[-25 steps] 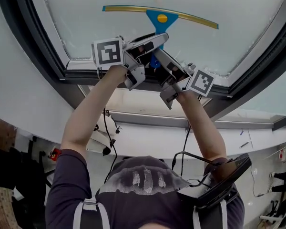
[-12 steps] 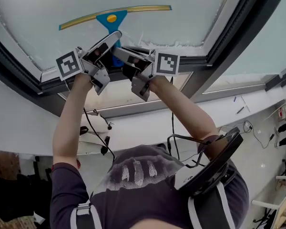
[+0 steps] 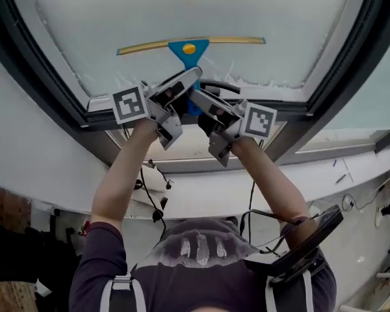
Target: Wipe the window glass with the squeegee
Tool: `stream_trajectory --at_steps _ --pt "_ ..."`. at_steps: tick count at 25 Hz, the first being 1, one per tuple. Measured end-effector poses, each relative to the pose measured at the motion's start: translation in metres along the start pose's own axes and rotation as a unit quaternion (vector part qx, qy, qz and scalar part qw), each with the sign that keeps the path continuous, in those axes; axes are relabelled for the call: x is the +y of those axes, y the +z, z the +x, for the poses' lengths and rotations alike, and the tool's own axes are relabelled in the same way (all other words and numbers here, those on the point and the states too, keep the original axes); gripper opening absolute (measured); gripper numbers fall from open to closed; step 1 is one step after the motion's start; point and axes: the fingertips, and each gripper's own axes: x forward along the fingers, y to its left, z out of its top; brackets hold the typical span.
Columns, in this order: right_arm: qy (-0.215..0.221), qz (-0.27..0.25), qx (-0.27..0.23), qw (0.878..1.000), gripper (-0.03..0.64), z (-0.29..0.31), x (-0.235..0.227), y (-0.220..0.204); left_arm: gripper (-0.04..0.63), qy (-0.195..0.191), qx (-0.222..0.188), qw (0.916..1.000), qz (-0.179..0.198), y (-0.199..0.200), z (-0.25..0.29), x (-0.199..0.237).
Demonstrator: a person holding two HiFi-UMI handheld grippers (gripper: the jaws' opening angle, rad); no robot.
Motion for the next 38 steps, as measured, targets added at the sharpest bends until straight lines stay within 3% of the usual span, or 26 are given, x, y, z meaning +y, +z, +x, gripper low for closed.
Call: stream_trajectory --at_steps 3,7,12,16,22,30,35,38 --pt "0.018 -0.033 0.004 0.999 0.147 0.004 0.009 0.005 0.146 0.025 0.007 0.9994 0.021 0.004 -0.004 -0.004" --pt "0.068 -0.055 0.035 0.996 0.147 0.048 0.038 -0.021 0.146 0.081 0.004 0.9918 0.099 0.033 -0.056 -0.019" --pt "0.121 -0.063 0.049 0.989 0.147 0.097 0.065 -0.029 0.146 0.093 -0.014 0.9858 0.139 0.075 -0.086 -0.048" --pt "0.167 -0.075 0.056 0.982 0.147 0.125 0.083 -0.011 0.146 0.106 -0.015 0.9785 0.176 0.111 -0.084 -0.061" --pt "0.201 -0.105 0.035 0.973 0.147 0.165 0.112 0.022 0.146 0.125 -0.009 0.9644 0.233 0.164 -0.071 -0.086" --pt "0.21 -0.172 -0.037 0.962 0.147 0.22 0.161 0.057 0.146 0.02 -0.045 0.9696 0.24 0.237 -0.07 -0.141" --pt "0.189 -0.178 -0.095 0.961 0.147 0.269 0.18 0.081 0.146 -0.028 -0.026 0.9769 0.211 0.295 -0.073 -0.154" --pt "0.182 -0.19 -0.117 0.958 0.147 0.275 0.183 0.086 0.146 -0.036 -0.01 0.9769 0.21 0.302 -0.071 -0.156"
